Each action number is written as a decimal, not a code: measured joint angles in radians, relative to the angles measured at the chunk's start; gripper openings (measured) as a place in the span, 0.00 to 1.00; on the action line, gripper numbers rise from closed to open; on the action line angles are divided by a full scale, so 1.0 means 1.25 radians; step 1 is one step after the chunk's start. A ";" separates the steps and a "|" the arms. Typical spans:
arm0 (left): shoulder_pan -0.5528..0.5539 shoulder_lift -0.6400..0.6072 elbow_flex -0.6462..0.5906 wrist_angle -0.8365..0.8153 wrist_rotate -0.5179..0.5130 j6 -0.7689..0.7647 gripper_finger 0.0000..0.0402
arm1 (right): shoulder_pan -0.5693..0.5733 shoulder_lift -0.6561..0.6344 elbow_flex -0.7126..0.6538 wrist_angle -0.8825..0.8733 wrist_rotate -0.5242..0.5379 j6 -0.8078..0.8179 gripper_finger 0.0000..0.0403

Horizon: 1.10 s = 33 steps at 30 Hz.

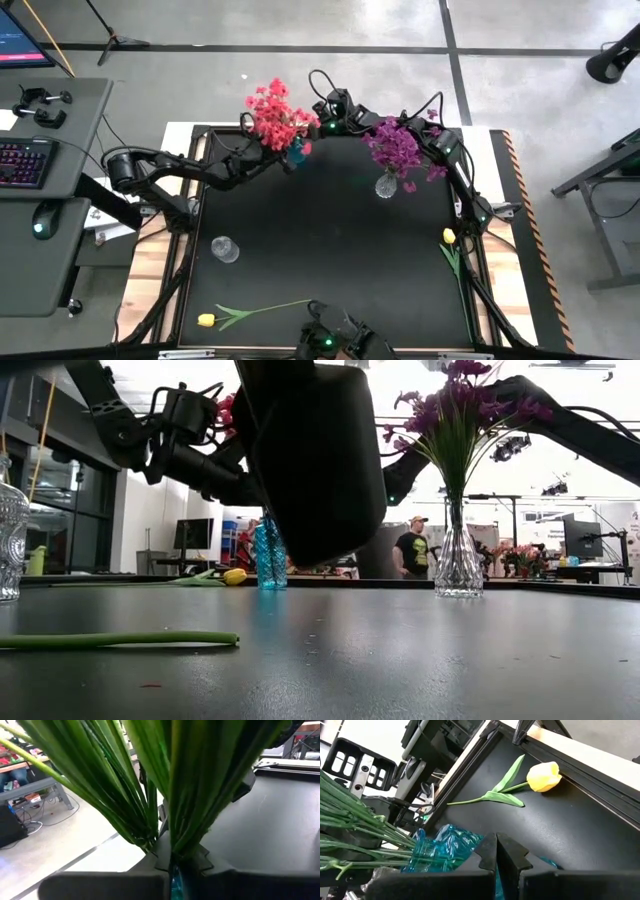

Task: Sort flowers into vase by color
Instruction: Put the red flowers into the blue vase

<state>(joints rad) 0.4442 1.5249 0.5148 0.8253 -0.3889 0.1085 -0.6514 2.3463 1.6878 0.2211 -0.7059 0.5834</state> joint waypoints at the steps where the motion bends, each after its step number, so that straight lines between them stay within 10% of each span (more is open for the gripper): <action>1: 0.000 0.000 0.000 0.000 0.000 0.000 0.02 | 0.000 0.000 0.000 0.001 0.000 0.005 0.00; 19: -0.002 -0.158 -0.003 -0.164 0.005 -0.009 0.51 | -0.002 0.000 0.000 0.054 0.003 0.024 0.00; 33: -0.011 -0.211 -0.001 -0.259 0.035 -0.030 0.57 | -0.002 0.000 0.000 0.074 0.002 0.037 0.00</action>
<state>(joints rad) 0.4304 1.2610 0.5137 0.5019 -0.3447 0.0715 -0.6544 2.3459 1.6878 0.3130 -0.7029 0.6295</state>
